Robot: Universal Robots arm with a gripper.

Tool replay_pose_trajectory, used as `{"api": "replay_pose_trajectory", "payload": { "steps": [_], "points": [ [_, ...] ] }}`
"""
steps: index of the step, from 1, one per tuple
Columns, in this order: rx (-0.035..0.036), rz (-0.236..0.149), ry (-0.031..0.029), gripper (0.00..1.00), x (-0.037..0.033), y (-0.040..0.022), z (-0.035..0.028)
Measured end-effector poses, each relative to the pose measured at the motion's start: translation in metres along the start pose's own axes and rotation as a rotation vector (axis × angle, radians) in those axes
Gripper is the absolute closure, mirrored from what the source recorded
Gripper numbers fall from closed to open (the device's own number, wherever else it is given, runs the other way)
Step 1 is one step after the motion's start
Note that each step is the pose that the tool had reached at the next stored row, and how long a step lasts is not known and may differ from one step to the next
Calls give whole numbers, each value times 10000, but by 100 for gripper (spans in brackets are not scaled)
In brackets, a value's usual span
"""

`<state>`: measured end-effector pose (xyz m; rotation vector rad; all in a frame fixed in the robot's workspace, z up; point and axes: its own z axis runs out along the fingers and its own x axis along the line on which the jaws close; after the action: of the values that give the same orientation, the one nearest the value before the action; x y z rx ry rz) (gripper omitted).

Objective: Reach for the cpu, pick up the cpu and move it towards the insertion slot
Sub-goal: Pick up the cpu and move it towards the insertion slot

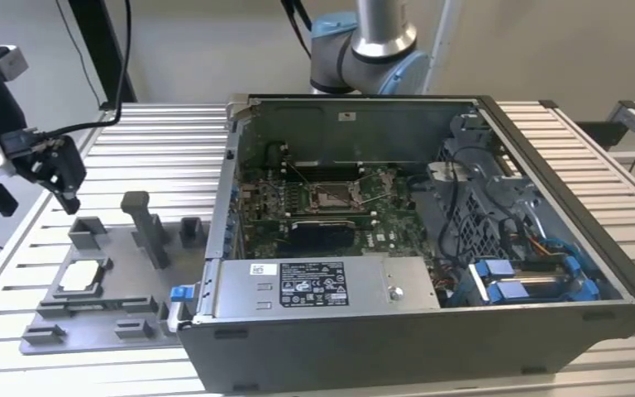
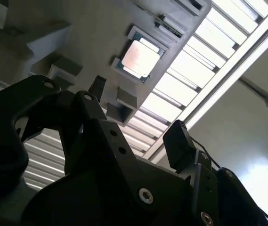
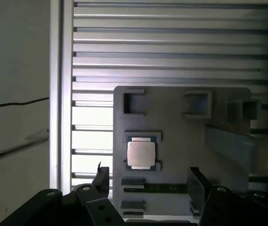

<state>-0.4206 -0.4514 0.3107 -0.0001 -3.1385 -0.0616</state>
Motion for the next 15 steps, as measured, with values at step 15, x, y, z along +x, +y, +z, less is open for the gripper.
{"api": "replay_pose_trajectory", "payload": {
  "steps": [15],
  "points": [
    [1, 1, 0, 0, 0, -43, 271]
  ]
}}
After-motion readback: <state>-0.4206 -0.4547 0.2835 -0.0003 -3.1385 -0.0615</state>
